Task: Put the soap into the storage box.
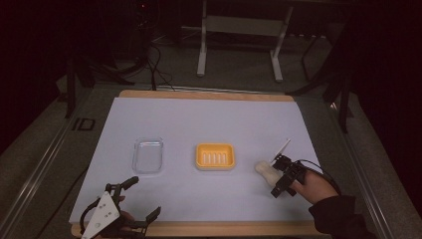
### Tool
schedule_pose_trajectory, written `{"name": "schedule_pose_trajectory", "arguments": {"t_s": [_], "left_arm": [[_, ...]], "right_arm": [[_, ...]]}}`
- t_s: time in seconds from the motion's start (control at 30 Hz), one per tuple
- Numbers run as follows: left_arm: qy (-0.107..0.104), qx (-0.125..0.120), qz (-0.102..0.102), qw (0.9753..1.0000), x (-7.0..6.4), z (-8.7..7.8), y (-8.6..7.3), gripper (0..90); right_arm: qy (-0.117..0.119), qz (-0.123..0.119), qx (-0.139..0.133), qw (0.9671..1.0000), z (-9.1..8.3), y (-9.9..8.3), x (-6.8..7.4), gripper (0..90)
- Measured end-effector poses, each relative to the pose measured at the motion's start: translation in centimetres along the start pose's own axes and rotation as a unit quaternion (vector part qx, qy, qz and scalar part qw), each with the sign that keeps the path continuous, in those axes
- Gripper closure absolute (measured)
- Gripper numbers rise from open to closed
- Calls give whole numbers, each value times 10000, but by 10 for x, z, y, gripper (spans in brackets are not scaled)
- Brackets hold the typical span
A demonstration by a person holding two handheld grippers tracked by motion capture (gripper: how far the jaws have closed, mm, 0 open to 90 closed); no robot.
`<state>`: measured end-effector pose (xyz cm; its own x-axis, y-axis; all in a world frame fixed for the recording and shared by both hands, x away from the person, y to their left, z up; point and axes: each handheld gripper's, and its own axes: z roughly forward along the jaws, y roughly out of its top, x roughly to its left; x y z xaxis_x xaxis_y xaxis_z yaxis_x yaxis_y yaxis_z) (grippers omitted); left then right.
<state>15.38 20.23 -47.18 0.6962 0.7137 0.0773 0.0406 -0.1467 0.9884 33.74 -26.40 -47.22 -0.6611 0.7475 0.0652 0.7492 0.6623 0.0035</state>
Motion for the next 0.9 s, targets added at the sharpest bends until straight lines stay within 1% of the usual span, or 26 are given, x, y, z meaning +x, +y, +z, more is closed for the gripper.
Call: {"name": "schedule_pose_trajectory", "arguments": {"t_s": [0.23,0.37,0.43,0.5,0.53,0.6,0.63,0.73,0.83,0.9], "left_arm": [[-1,-11,-8,10000,0,0,0,1],[-6,-8,-4,10000,0,0,0,1],[-5,-13,-11,10000,0,0,0,1],[-9,-12,-17,10000,0,0,0,1],[-9,-7,-16,10000,0,0,0,1],[-21,-9,-13,10000,0,0,0,1],[-24,-11,-13,10000,0,0,0,1],[-34,-4,-16,10000,0,0,0,1],[-39,-6,-20,10000,0,0,0,1],[-34,-4,-17,10000,0,0,0,1]], "right_arm": [[-49,112,-187,9998,1,7,-4,126],[-74,127,-421,9990,1,11,-6,126],[-112,150,-619,9979,1,13,-7,129],[-120,165,-668,9976,1,14,-7,130],[-53,198,-723,9972,1,15,-8,132],[-49,211,-748,9970,1,16,-8,132],[-56,184,-810,9965,2,16,-8,132],[-43,219,-909,9956,4,18,-8,140],[-54,168,-949,9953,7,20,-8,149],[-89,163,-1006,9948,8,21,-8,171]]}}
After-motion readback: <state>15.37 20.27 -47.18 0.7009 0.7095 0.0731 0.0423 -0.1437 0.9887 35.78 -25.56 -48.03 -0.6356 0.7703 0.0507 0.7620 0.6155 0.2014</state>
